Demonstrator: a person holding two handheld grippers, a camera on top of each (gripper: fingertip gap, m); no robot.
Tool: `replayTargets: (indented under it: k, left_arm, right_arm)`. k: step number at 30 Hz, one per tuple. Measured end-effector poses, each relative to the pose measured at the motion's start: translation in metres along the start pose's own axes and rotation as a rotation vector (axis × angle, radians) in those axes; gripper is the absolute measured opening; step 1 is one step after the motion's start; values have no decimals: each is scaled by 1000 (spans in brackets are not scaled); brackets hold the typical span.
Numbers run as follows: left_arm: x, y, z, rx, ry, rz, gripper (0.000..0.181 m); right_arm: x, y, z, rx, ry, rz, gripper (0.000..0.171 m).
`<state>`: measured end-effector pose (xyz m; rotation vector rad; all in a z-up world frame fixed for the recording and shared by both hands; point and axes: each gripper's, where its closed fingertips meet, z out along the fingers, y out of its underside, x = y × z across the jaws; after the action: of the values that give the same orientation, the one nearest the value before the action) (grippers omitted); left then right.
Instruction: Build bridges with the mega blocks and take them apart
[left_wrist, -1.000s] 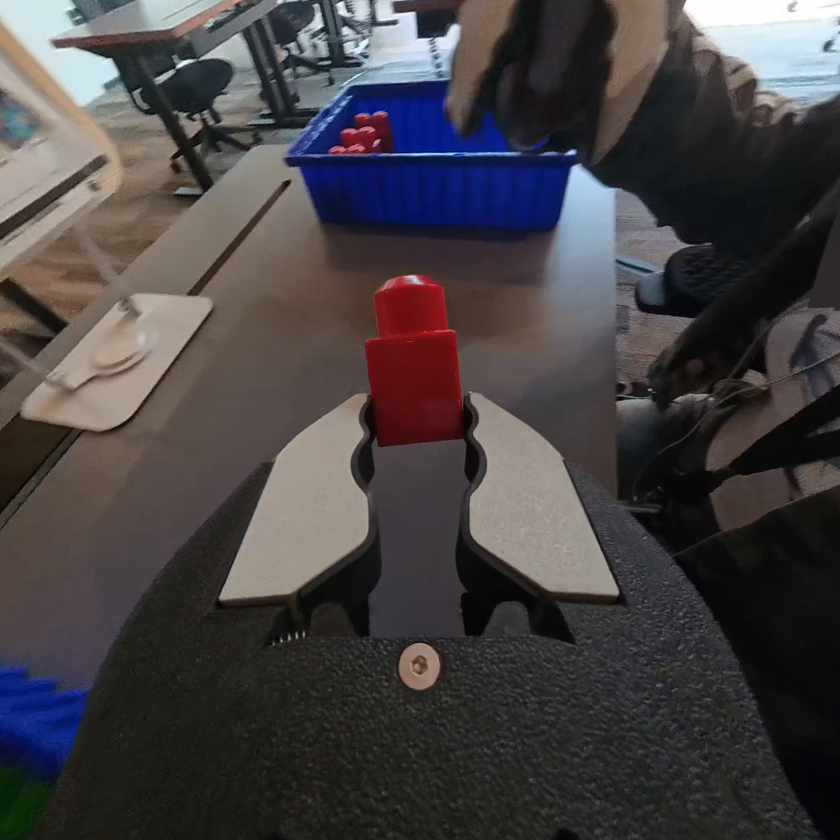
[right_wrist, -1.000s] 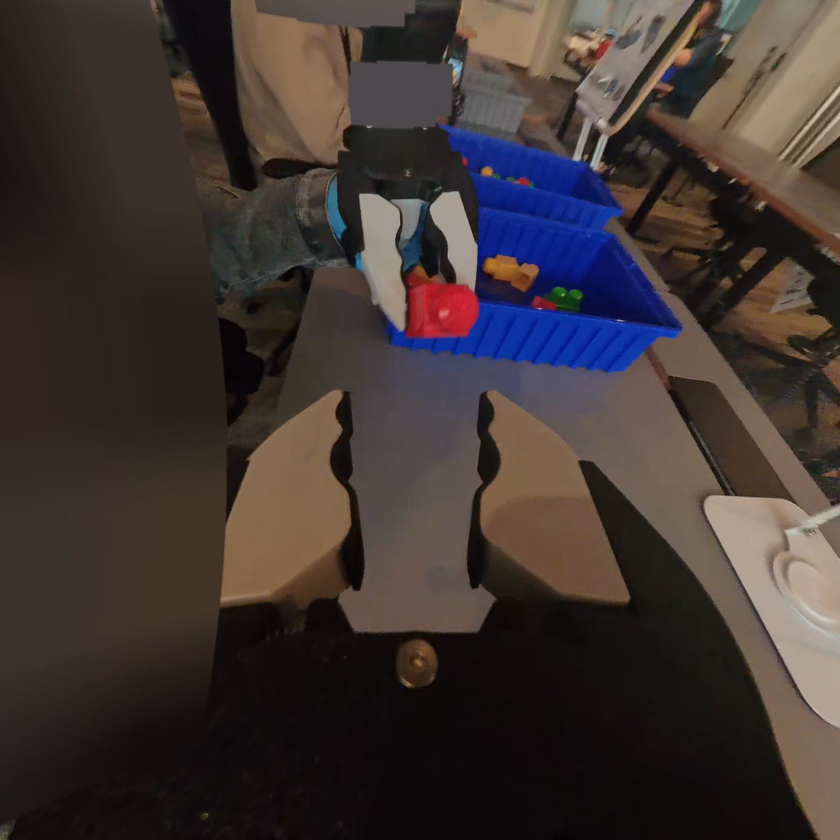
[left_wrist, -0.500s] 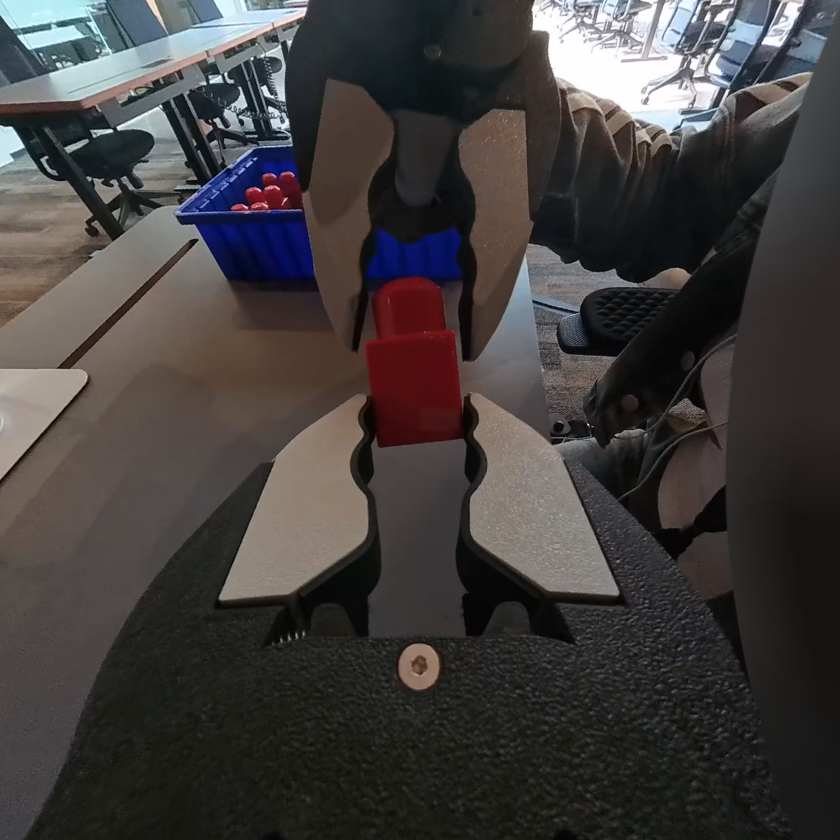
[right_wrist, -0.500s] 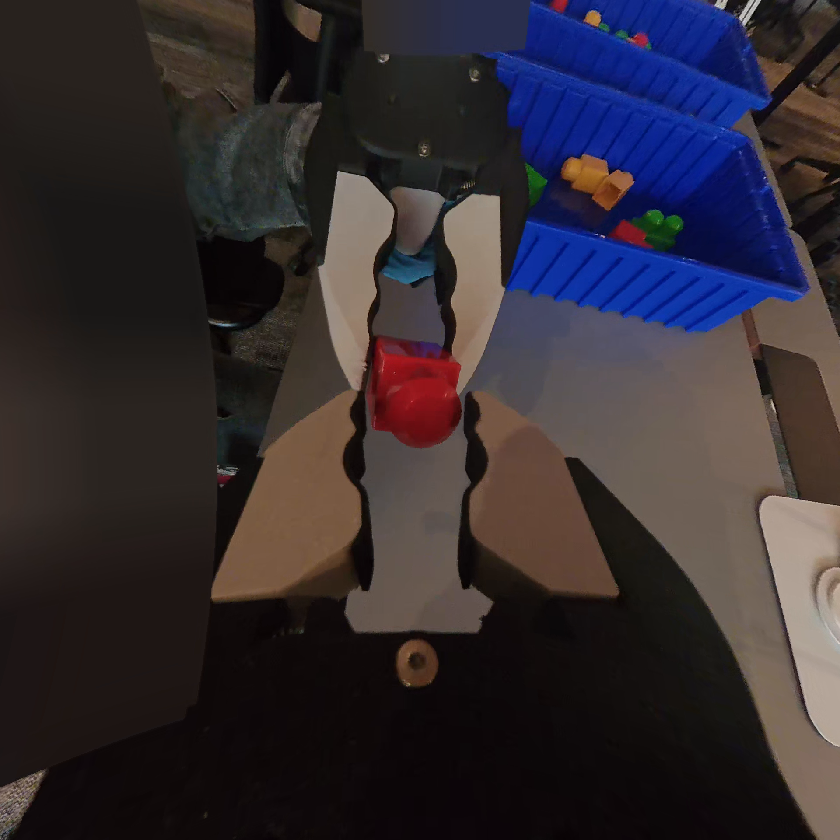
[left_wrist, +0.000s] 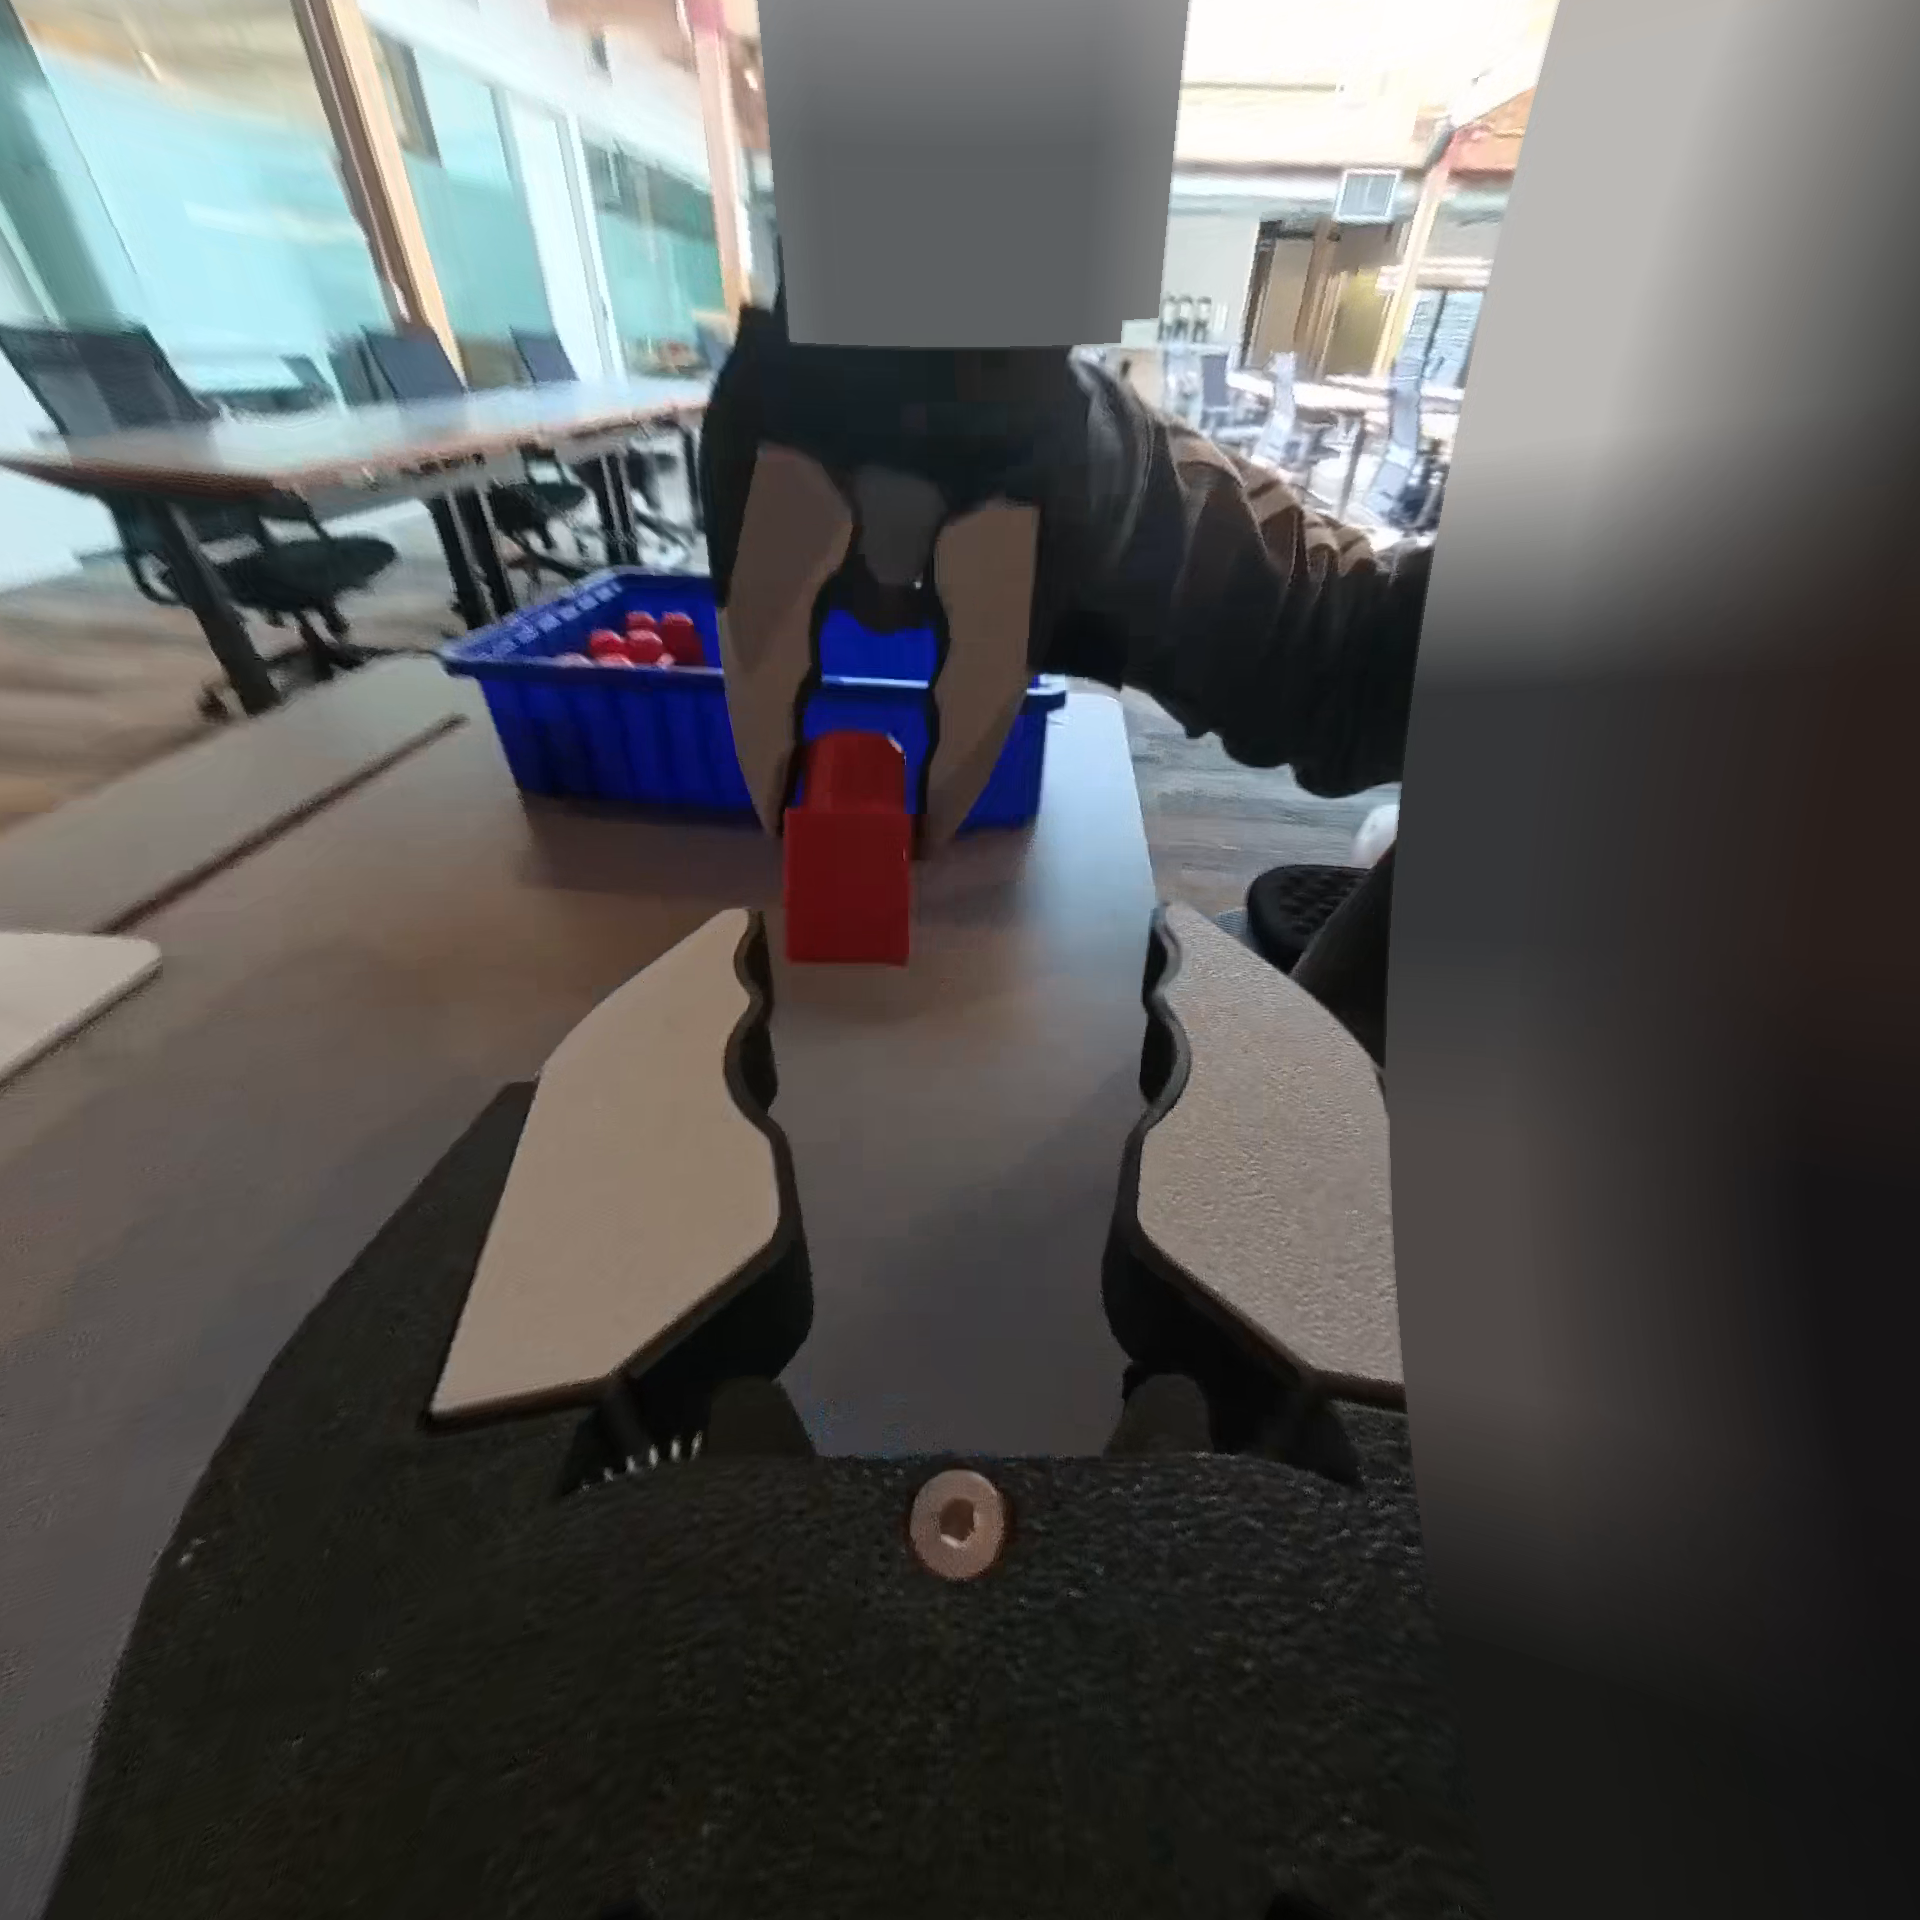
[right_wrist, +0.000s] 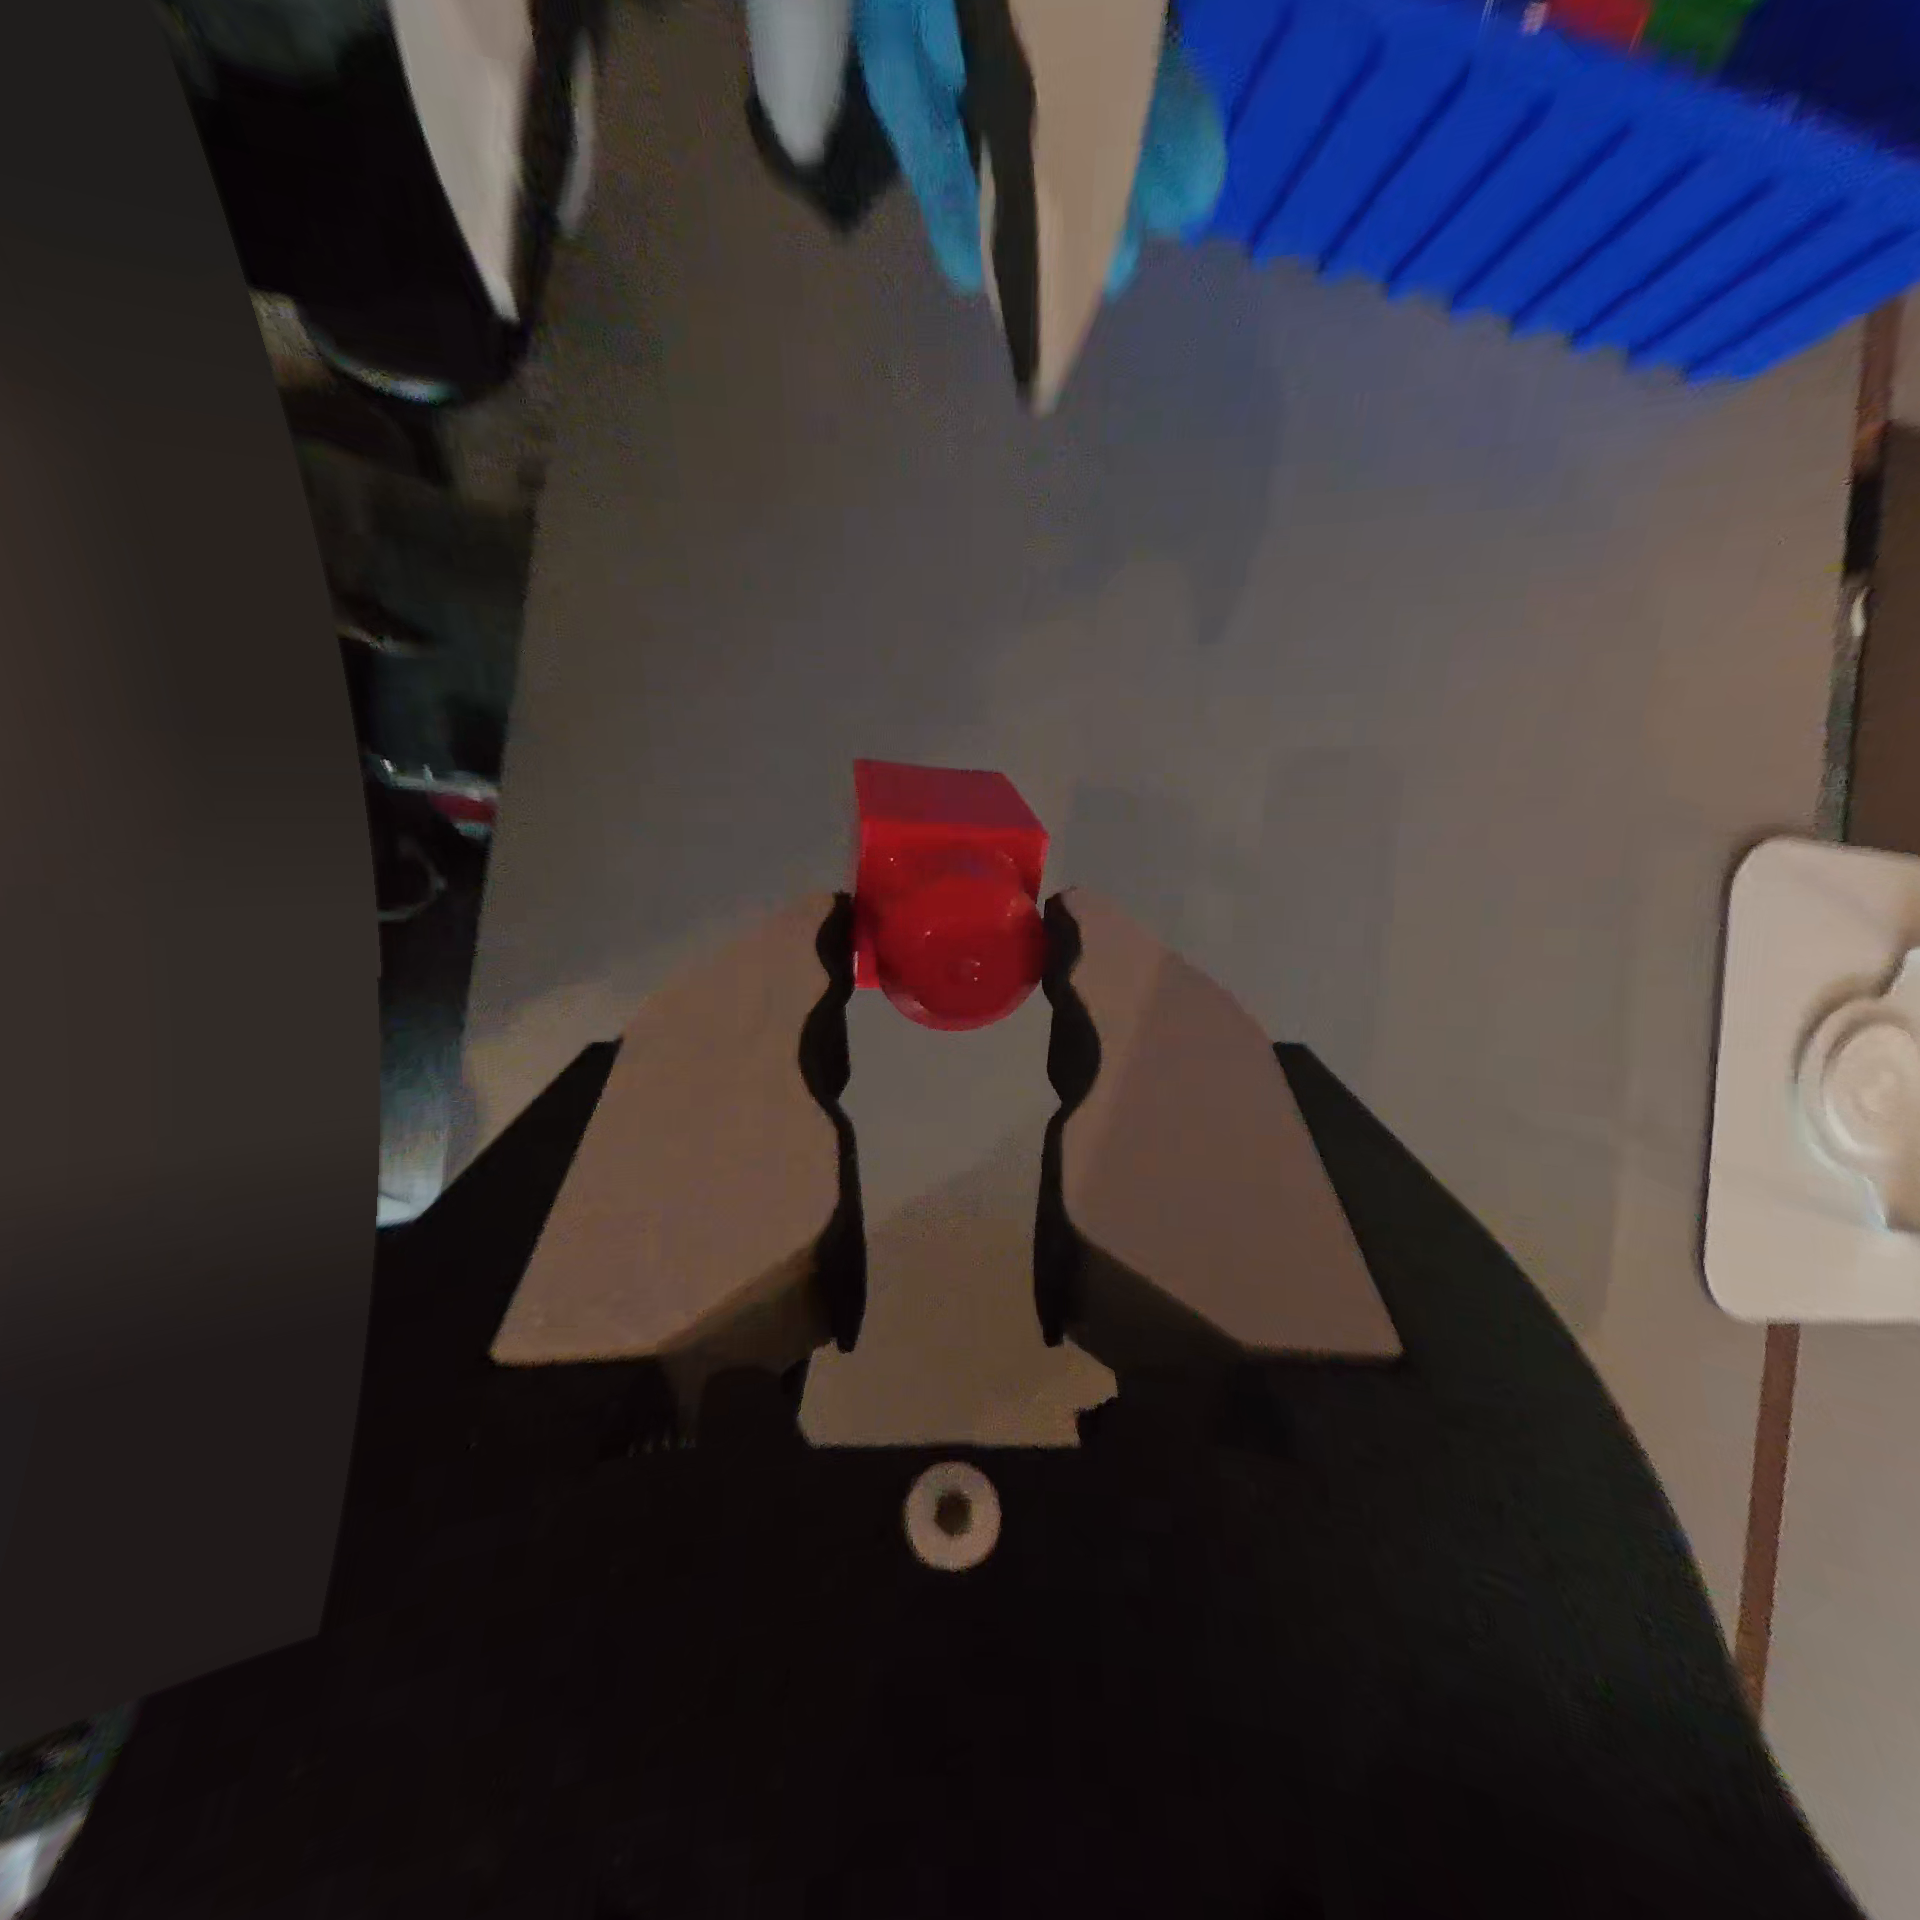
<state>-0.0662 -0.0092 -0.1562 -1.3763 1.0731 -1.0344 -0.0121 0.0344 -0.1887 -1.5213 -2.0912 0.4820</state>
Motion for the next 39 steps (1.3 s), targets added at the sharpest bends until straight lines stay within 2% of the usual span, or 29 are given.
replayTargets:
  k: [4, 10, 18, 27, 31, 34, 37, 39]
  left_arm:
    - [-6, -5, -19, 5, -79, 72, 53]
    - [-22, -3, -45, -103, -226, 147, 52]
    - [-30, -17, -74, -87, -350, 189, 52]
    - [-41, -9, -89, -121, -408, 173, 55]
    - [-43, -8, -96, -126, -428, 170, 60]
    - [-50, -11, -110, -114, -481, 158, 70]
    - [-67, -20, -143, -74, -618, 164, 82]
    - [-76, -24, -169, -67, -694, 174, 73]
  right_arm:
    - [3, 43, 18, -178, -18, 44, 34]
    - [7, 102, 53, -409, -38, 84, 34]
    - [8, 128, 69, -523, -63, 107, 34]
    - [4, 131, 74, -530, -82, 101, 35]
    - [5, 130, 73, -523, -79, 114, 50]
    - [5, 121, 68, -456, -59, 143, 59]
    - [7, 103, 56, -319, -10, 173, 59]
    - [8, 91, 43, -212, 29, 196, 57]
